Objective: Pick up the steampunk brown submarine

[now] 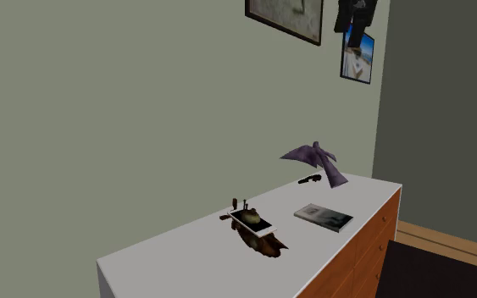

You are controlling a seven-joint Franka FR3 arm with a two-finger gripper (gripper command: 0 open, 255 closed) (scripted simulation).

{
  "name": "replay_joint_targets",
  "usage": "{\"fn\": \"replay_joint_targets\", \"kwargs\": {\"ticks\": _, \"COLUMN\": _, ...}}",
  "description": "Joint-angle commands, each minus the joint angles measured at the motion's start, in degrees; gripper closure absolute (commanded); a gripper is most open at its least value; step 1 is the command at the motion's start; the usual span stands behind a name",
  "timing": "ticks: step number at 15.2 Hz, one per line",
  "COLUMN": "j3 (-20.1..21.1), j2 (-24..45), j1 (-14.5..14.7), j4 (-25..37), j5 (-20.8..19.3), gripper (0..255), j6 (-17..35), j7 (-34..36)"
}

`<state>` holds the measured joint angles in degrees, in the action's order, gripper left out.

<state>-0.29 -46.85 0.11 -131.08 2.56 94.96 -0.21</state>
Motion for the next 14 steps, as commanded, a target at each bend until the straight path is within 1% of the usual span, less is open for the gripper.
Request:
{"fn": "replay_joint_targets", "kwargs": {"ticks": 1, "j3": 0.0, "j2": 0.0, "j1": 0.0, "j4": 0.0, "j5": 0.0, "gripper": 0, "j6": 0.0, "j7": 0.0}}
{"fn": "replay_joint_targets", "kwargs": {"ticks": 8, "j3": -1.76, "j2": 6.48, "j1": -0.21, "j4": -7.39, "j5": -1.24, "gripper": 0, "j6": 13.51, "j7": -3.47}}
{"fn": "replay_joint_targets", "kwargs": {"ticks": 14, "j3": -3.36, "j2": 15.26, "j1": -0.34, "j4": -10.69, "j5": -1.93, "gripper": 0, "j6": 25.32, "j7": -6.41}}
